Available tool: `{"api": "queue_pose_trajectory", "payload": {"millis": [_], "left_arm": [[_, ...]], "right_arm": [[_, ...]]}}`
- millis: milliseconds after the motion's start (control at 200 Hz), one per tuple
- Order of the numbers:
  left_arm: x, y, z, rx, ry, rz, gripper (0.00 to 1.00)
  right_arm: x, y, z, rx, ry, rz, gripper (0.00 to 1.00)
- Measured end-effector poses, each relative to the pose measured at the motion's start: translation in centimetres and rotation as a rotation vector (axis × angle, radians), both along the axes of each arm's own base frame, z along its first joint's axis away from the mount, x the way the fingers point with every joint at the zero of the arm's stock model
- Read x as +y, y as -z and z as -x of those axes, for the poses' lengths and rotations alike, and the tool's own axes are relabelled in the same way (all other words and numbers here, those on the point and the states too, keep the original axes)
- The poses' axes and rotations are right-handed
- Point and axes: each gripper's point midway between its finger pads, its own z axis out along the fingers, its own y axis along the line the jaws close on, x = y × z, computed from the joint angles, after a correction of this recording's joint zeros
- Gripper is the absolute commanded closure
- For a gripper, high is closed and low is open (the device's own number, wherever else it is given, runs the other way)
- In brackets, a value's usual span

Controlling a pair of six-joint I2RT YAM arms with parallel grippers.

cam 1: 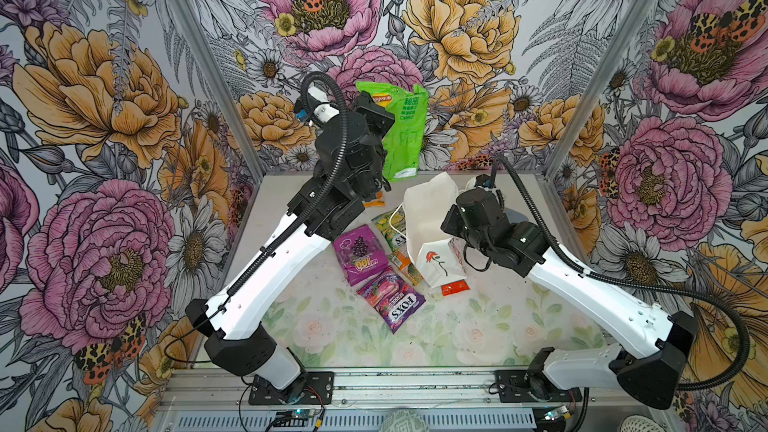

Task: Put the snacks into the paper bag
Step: 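Carry chips over the paper bag with left gripper while right holds bag, then lower the green chip bag into the paper bag opening with the left gripper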

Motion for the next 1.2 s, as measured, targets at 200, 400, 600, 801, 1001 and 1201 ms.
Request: {"api": "queue_pose_trajectory", "payload": {"millis": [200,400,600,801,1001,1201], "left_arm": [[-0.4,1.4,-0.3,0.036,-0.014,0.005,1.00],[-0.8,2.3,0.4,0.072,-0.044,-0.010,1.00],[-0.7,4.2,0.7,0.106,-0.087,0.001,1.00],[-1.1,7.7,-0.1,0.160,-0.120,0.001,1.00],[-1.0,9.1,-0.3,0.173,-0.143,0.051,1.00],[-1.5,11.4,-1.4,0.192,-0.161,0.126,1.00]], "right_arm": [[2.2,0.0,-1.7,-0.009,0.005,-0.025,1.00],[3.9,0.1,-2.8,-0.011,0.007,-0.041,1.00],[4.9,0.1,-3.2,-0.014,0.001,-0.056,1.00],[5.2,-0.4,-3.3,-0.028,0.001,-0.078,1.00],[5.7,-0.7,-3.3,-0.036,-0.009,-0.099,1.00],[6.2,-1.0,-3.3,-0.039,-0.018,-0.132,1.00]]}}
